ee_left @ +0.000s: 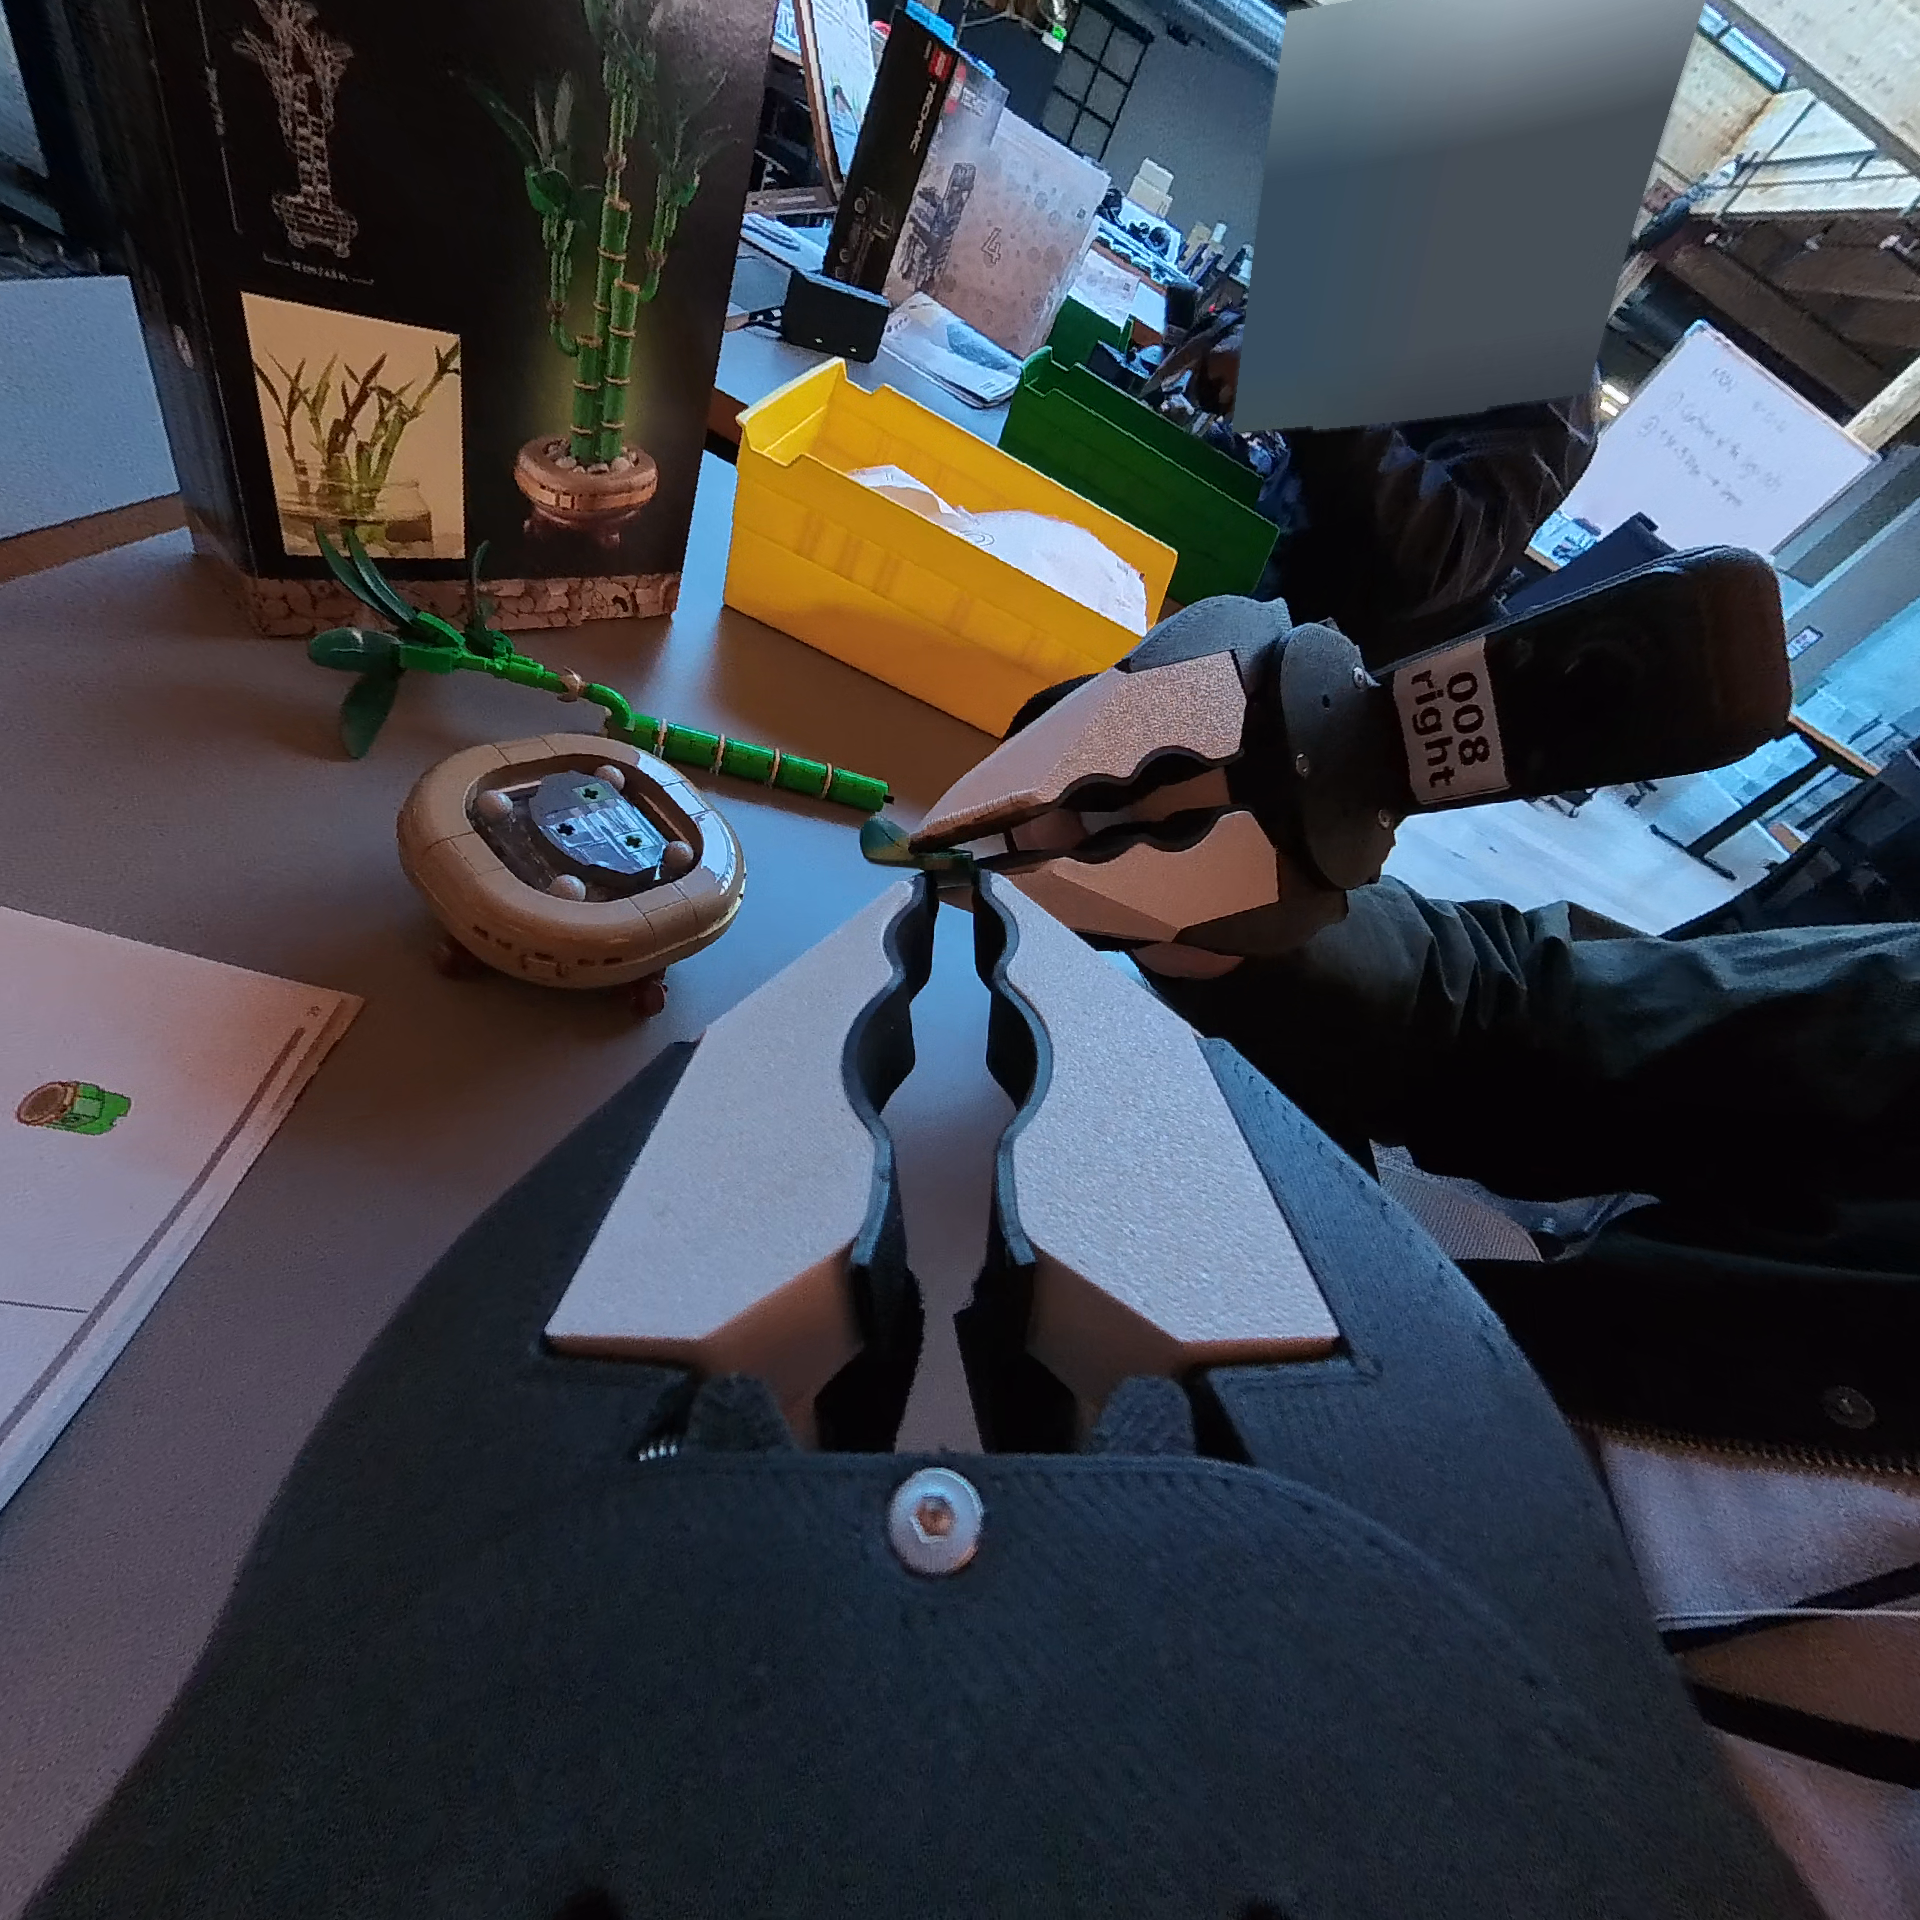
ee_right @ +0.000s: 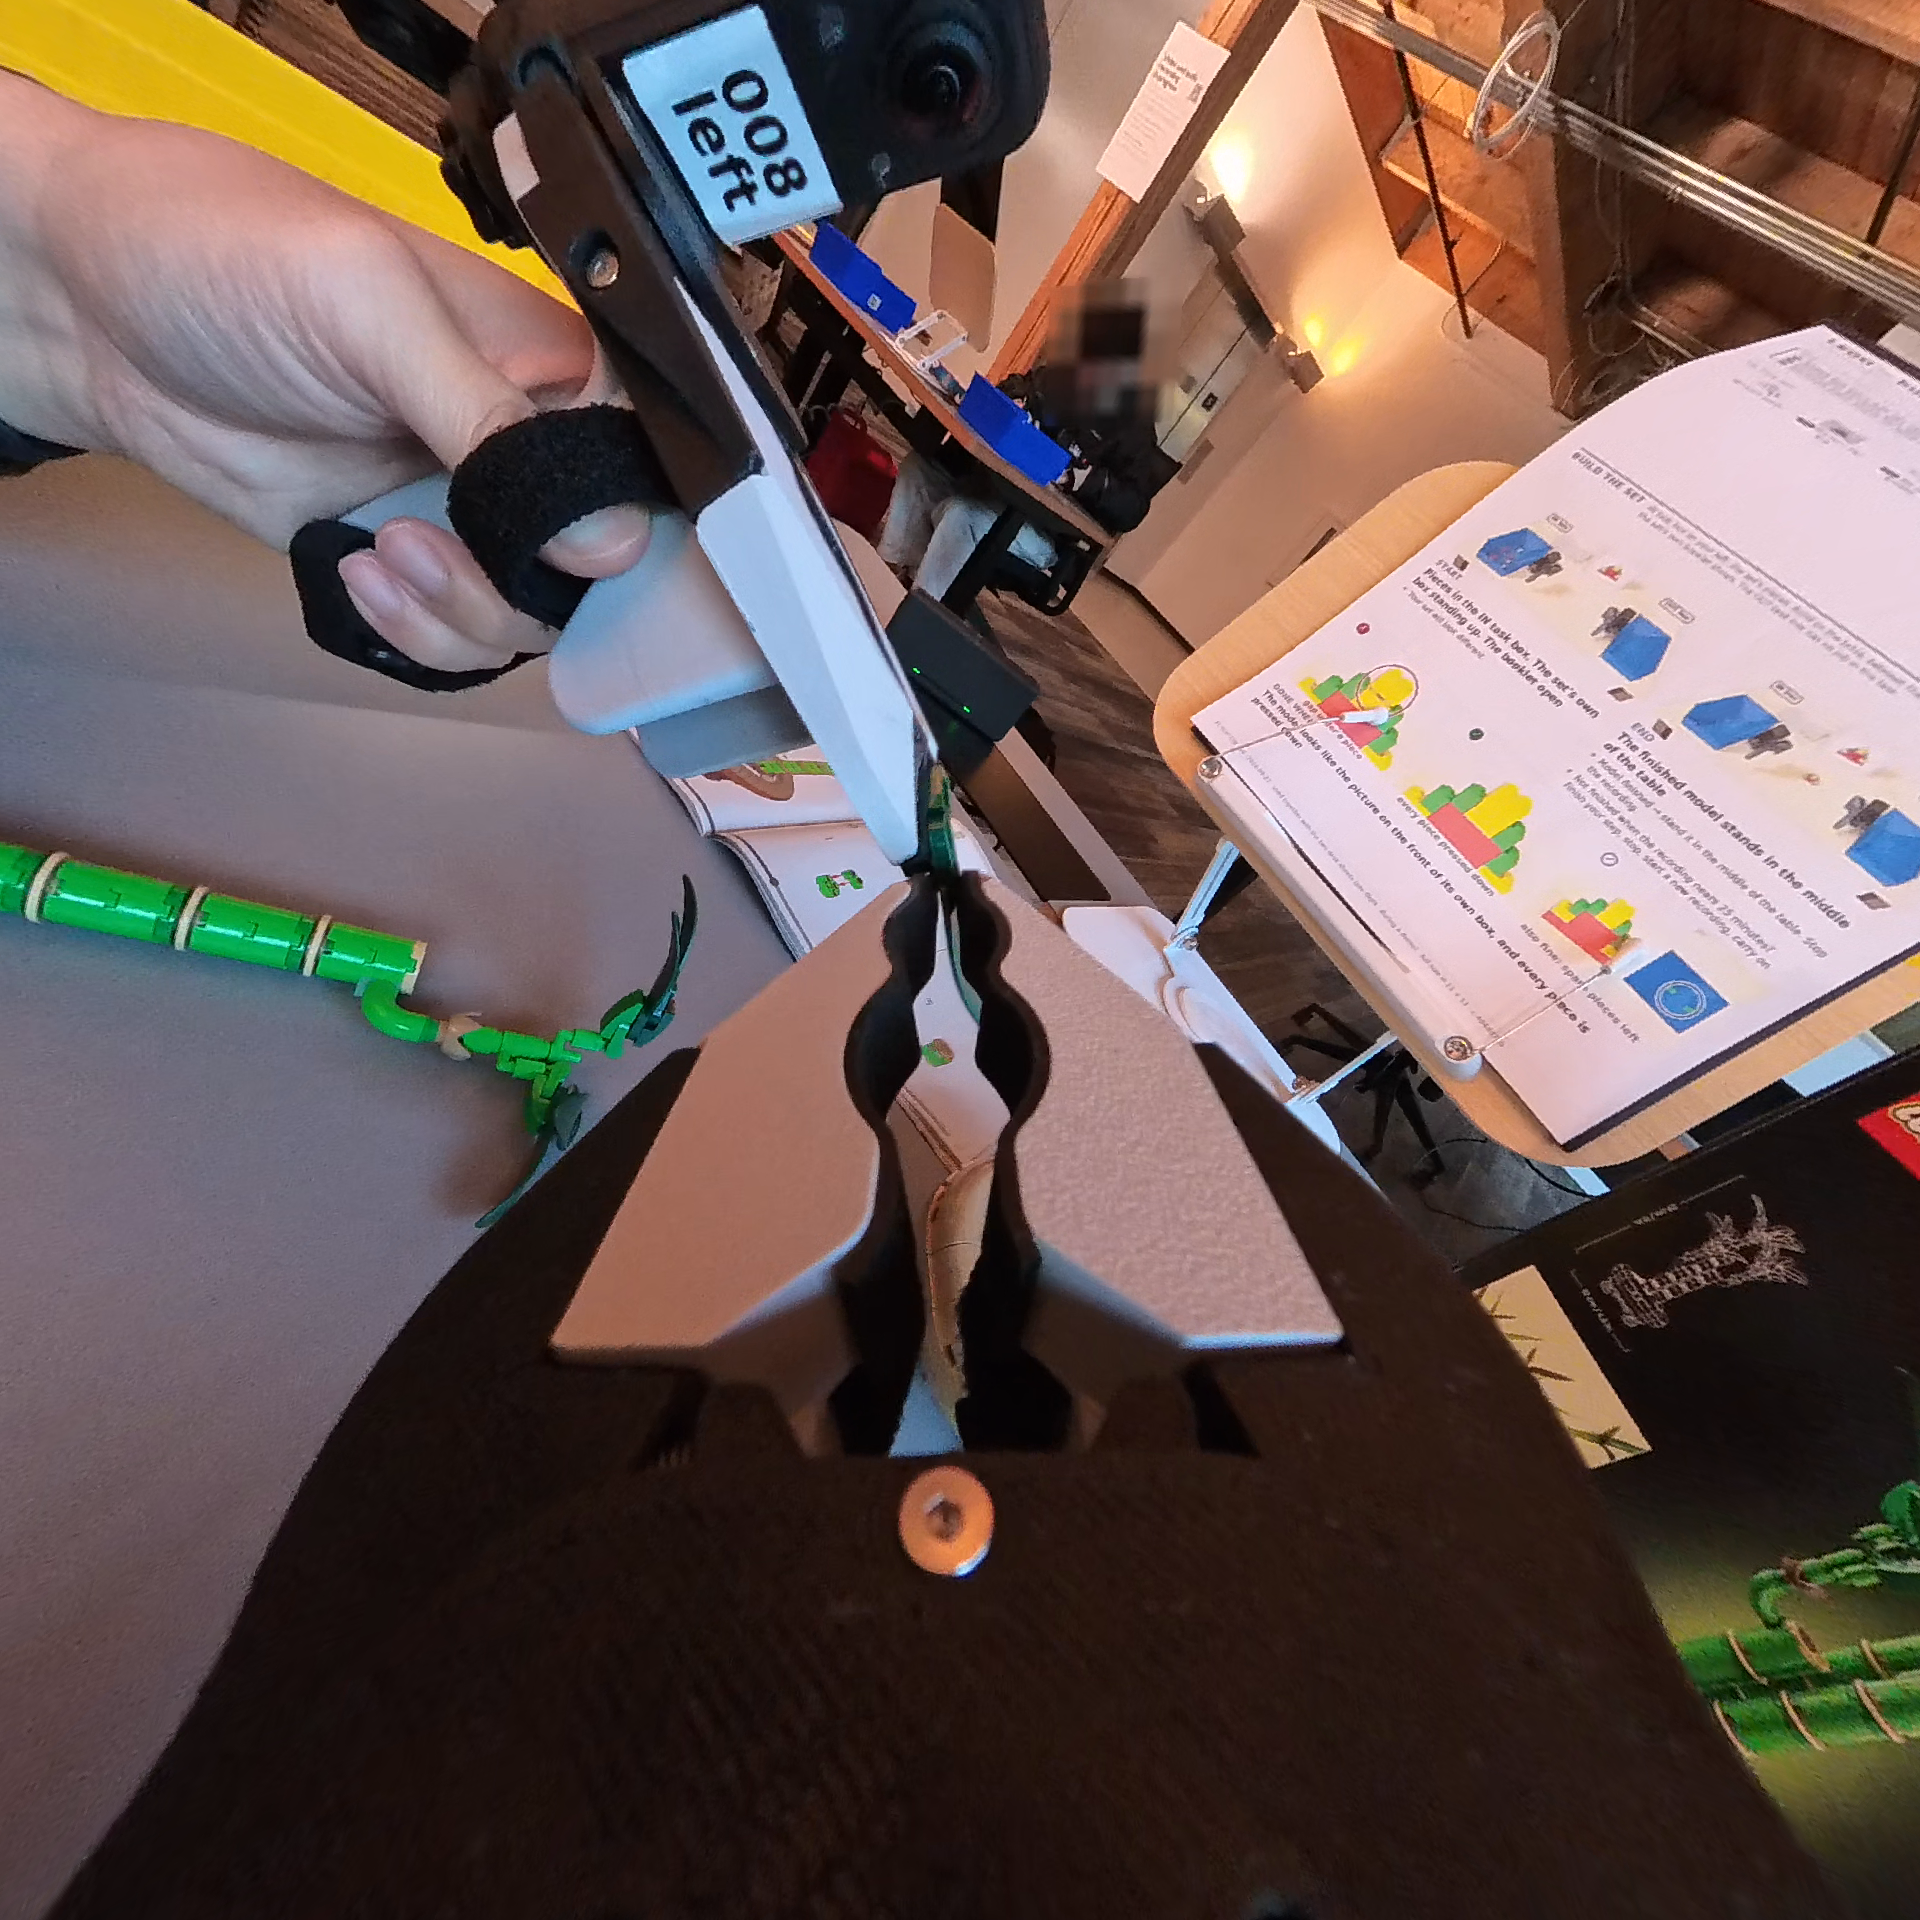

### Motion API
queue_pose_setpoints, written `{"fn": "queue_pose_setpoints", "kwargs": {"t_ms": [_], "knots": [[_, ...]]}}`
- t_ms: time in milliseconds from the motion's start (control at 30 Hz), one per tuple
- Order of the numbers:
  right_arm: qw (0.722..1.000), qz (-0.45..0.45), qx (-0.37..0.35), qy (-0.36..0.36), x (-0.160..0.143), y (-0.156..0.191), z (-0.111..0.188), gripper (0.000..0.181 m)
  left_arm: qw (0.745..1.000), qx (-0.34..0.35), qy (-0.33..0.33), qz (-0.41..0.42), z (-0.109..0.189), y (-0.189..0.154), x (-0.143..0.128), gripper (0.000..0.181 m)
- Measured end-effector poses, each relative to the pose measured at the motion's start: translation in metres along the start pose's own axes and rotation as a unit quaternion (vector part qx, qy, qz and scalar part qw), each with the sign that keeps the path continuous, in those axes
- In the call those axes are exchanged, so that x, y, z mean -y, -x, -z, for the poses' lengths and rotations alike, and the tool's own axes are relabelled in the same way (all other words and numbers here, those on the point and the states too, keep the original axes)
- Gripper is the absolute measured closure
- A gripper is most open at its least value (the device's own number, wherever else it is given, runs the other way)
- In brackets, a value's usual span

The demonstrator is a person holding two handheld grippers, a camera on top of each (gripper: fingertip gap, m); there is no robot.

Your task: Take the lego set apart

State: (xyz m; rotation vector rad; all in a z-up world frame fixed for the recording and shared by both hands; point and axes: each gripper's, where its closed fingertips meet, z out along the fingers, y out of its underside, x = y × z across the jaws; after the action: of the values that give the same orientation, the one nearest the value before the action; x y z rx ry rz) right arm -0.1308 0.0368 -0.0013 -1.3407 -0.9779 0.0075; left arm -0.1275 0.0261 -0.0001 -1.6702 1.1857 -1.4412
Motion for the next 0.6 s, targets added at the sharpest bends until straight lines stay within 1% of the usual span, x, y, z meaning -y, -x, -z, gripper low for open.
{"fn": "queue_pose_setpoints", "kwargs": {"t_ms": [133,233,267,333,400,467,600], "knots": [[1.0,0.006,-0.005,-0.001,0.001,-0.002,0.001,0.177,1.0,-0.001,-0.003,0.004,0.0,-0.001,0.001,0.175],[0.999,0.044,0.021,-0.015,-0.001,0.006,0.001,0.177,1.0,-0.013,0.013,0.016,0.0,-0.001,-0.004,0.175],[0.999,0.045,0.024,-0.014,-0.003,0.007,0.0,0.177,1.0,-0.013,0.015,0.022,-0.001,0.001,-0.006,0.175],[0.998,0.057,0.021,-0.004,-0.008,0.009,-0.002,0.177,0.999,-0.015,0.02,0.039,-0.002,0.005,-0.01,0.175],[0.998,0.061,0.005,-0.002,-0.007,0.007,-0.004,0.173,0.998,-0.023,0.019,0.054,-0.001,0.006,-0.01,0.175],[0.998,0.07,0.004,0.005,-0.007,0.008,-0.004,0.172,0.998,-0.026,0.02,0.059,-0.001,0.007,-0.011,0.175],[0.997,0.069,0.027,0.013,-0.01,0.014,-0.004,0.169,0.998,-0.032,0.021,0.059,-0.003,0.004,-0.012,0.175]]}}
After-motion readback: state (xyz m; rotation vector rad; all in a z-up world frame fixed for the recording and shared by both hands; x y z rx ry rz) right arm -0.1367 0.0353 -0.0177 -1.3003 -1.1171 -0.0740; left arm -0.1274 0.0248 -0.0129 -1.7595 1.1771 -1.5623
